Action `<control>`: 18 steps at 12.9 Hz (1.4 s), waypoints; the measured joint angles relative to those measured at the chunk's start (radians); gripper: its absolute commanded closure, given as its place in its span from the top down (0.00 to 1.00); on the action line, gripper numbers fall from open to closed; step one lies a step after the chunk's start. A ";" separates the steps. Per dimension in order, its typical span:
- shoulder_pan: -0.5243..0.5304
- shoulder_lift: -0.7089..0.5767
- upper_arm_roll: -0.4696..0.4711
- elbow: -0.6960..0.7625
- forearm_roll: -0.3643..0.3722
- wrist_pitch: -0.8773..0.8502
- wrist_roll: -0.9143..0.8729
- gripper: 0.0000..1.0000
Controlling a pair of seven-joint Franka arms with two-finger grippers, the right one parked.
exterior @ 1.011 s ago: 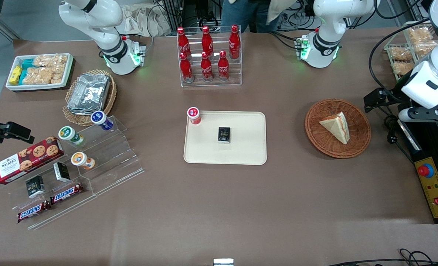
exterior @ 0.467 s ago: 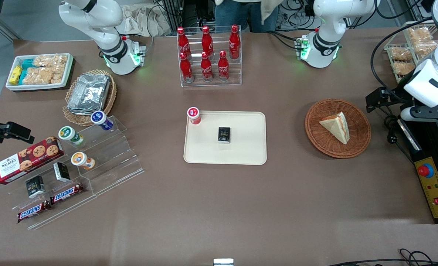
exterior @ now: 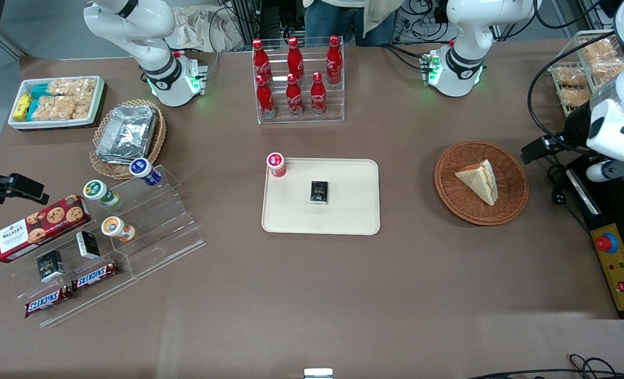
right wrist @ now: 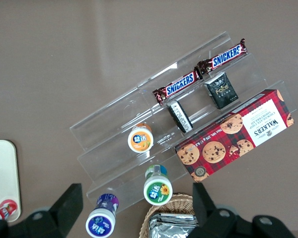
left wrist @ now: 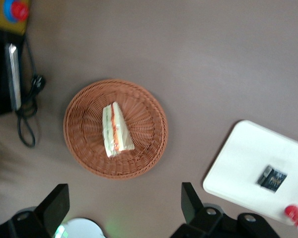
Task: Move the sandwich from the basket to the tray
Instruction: 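Lower the open left gripper onto the wrapped sandwich in the basket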
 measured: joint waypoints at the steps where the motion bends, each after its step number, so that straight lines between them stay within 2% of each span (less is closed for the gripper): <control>1: 0.017 -0.029 0.001 -0.036 0.000 -0.004 -0.047 1.00; 4: 0.069 -0.176 0.007 -0.232 0.000 0.033 -0.093 1.00; 7: 0.073 -0.296 0.005 -0.413 -0.001 0.106 -0.236 1.00; 10: 0.073 -0.310 0.005 -0.473 0.000 0.142 -0.276 1.00; 13: 0.074 -0.306 0.003 -0.563 0.000 0.260 -0.298 1.00; 18: 0.073 -0.257 -0.012 -0.815 0.000 0.592 -0.311 1.00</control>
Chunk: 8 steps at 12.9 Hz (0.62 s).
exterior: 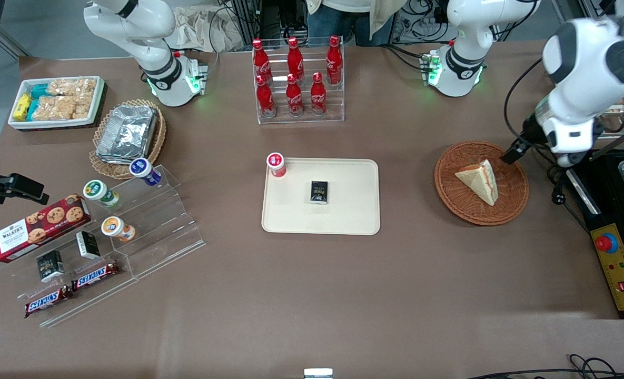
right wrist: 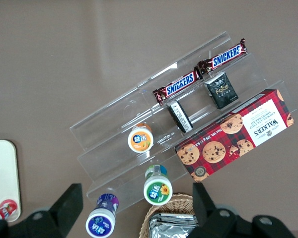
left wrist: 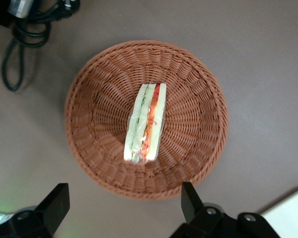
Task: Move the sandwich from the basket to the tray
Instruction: 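Lower the open left gripper onto the wrapped sandwich in the basket, then close the left gripper on the sandwich and lift it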
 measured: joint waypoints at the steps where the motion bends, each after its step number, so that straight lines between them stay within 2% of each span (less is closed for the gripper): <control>1: 0.000 0.013 -0.001 -0.049 0.000 0.064 0.000 1.00; 4: -0.001 0.074 -0.008 -0.128 0.000 0.215 0.000 1.00; 8: -0.002 0.177 -0.013 -0.146 0.000 0.306 0.000 1.00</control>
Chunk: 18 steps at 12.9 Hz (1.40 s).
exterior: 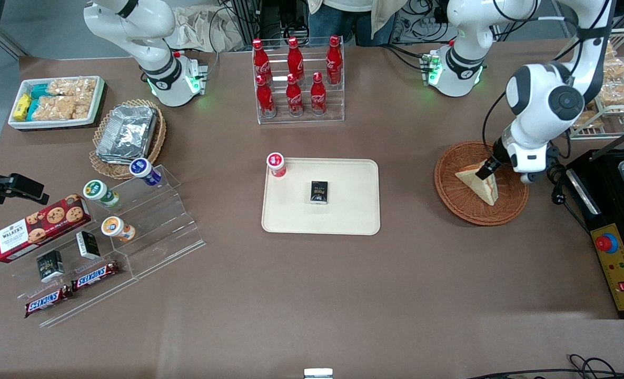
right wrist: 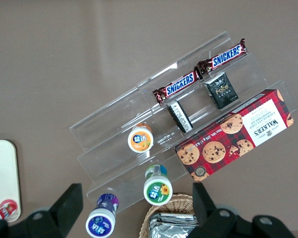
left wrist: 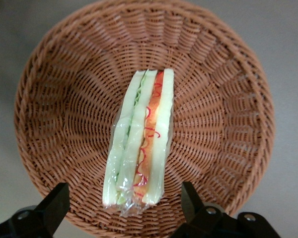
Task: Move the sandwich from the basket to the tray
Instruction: 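Close the left gripper on the sandwich and lift it, then carry the held sandwich over to the cream tray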
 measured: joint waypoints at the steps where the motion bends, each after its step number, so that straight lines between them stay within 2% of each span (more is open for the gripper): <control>1: -0.001 0.022 -0.001 0.000 0.000 0.019 0.000 1.00; 4: -0.009 0.082 -0.002 -0.001 0.000 0.073 0.000 0.98; 5: -0.010 0.098 -0.002 -0.001 0.001 0.085 0.002 0.87; 6: -0.010 0.111 -0.002 -0.001 0.006 0.094 0.005 0.70; 8: -0.010 0.127 -0.002 -0.001 0.028 0.104 0.006 0.17; 9: -0.010 0.129 -0.002 0.000 0.033 0.105 0.008 0.00; 13: -0.011 0.093 -0.014 0.029 0.040 0.061 0.065 0.00; 16: -0.014 -0.026 -0.053 0.125 0.033 -0.155 0.069 0.00; 18: -0.061 -0.093 -0.075 0.230 -0.004 -0.334 0.124 0.00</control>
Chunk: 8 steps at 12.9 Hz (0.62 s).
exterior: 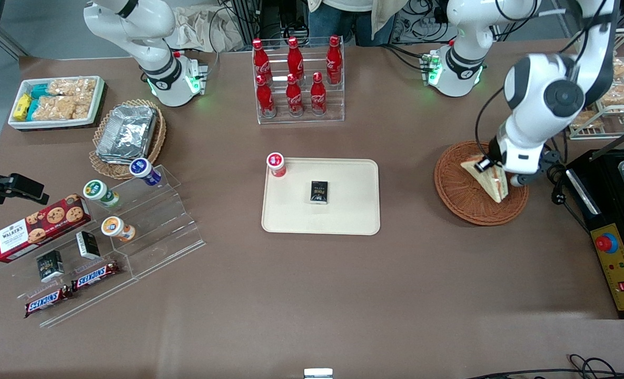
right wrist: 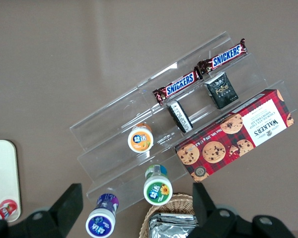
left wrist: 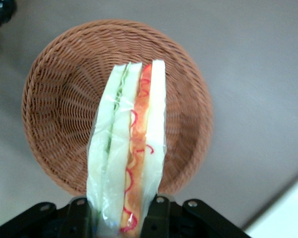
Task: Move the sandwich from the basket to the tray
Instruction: 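Carry the held sandwich over to the cream tray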
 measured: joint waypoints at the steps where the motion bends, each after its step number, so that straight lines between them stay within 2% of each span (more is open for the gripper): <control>1: -0.035 -0.016 -0.005 0.060 -0.026 -0.080 0.042 0.00; 3: -0.110 -0.019 -0.014 0.145 -0.056 -0.156 0.099 0.00; 6: -0.245 0.017 -0.030 0.177 -0.091 -0.146 0.104 0.00; 8: -0.310 0.082 -0.066 0.210 -0.056 -0.117 0.123 0.00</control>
